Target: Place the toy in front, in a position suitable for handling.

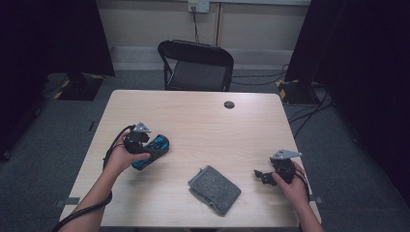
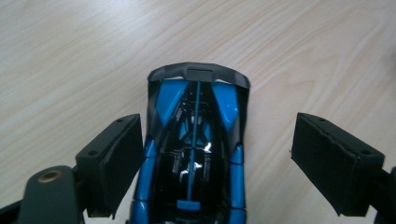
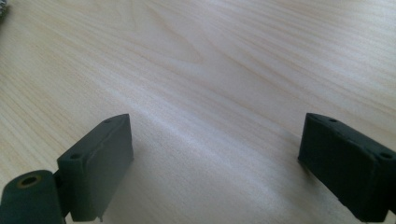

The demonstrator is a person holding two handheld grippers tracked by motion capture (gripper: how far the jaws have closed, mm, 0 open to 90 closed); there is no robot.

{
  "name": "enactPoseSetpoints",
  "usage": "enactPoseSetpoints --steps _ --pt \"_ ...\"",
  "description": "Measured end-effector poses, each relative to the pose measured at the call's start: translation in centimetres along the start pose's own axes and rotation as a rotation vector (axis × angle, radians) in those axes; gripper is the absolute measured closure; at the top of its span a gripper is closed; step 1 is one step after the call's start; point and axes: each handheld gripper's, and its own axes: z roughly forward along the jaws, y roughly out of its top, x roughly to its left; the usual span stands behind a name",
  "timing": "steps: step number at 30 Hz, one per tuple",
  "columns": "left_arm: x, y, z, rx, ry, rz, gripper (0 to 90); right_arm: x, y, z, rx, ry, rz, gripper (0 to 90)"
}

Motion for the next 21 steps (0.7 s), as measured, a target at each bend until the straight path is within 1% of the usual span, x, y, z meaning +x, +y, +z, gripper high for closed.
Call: enactPoseSetpoints --steps 2,4,6,7,8,11,12,13,15,16,17,18,20,21 --pt "0.2 0.1 0.5 0.002 -0.011 -0.009 16.4 0.0 0.0 0.0 0.000 0.000 0.000 9.3" --pt "0.4 0.1 1.1 0.017 -0.008 -0.009 16.4 0.0 0.0 0.0 -0.001 0.000 0.000 9.3" --pt "0.6 0.2 1.5 0.012 -0.009 -0.009 16.4 0.0 0.0 0.0 -0.001 0.000 0.000 9.3" --pt "0.7 0.1 1.8 0.011 -0.019 -0.021 16.4 0.0 0.0 0.0 -0.001 0.000 0.000 9.3" --pt "0.8 0.1 2.1 0.026 -0.017 -0.017 16.4 0.0 0.0 0.0 -0.001 0.000 0.000 9.3" --pt "1.0 0.1 2.7 0.037 -0.013 -0.011 16.2 0.0 0.0 0.0 -0.001 0.001 0.000 9.3" --pt "1.1 0.1 2.9 0.041 -0.017 -0.016 16.2 0.0 0.0 0.0 -0.001 0.001 0.000 9.3" --pt "1.1 0.1 3.1 0.034 -0.019 -0.021 16.2 0.0 0.0 0.0 -0.001 0.001 0.000 9.3" --pt "1.3 0.1 3.5 0.044 -0.028 -0.020 16.2 0.0 0.0 0.0 -0.001 0.001 0.000 9.3" --pt "1.3 0.0 3.8 0.041 -0.024 -0.016 16.2 0.0 0.0 0.0 -0.001 0.001 0.000 9.3" --pt "1.4 0.1 3.9 0.050 -0.027 -0.010 16.1 0.0 0.0 0.0 -0.001 0.001 0.000 9.3" --pt "1.4 0.0 4.1 0.051 -0.029 -0.013 16.1 0.0 0.0 0.0 -0.001 0.001 0.000 9.3" --pt "1.4 0.0 4.2 0.049 -0.020 -0.006 15.6 0.0 0.0 0.0 -0.001 0.000 0.000 9.3" --pt "1.4 0.0 4.3 0.050 -0.031 -0.017 15.4 0.0 0.0 0.0 -0.001 0.000 0.000 9.3"
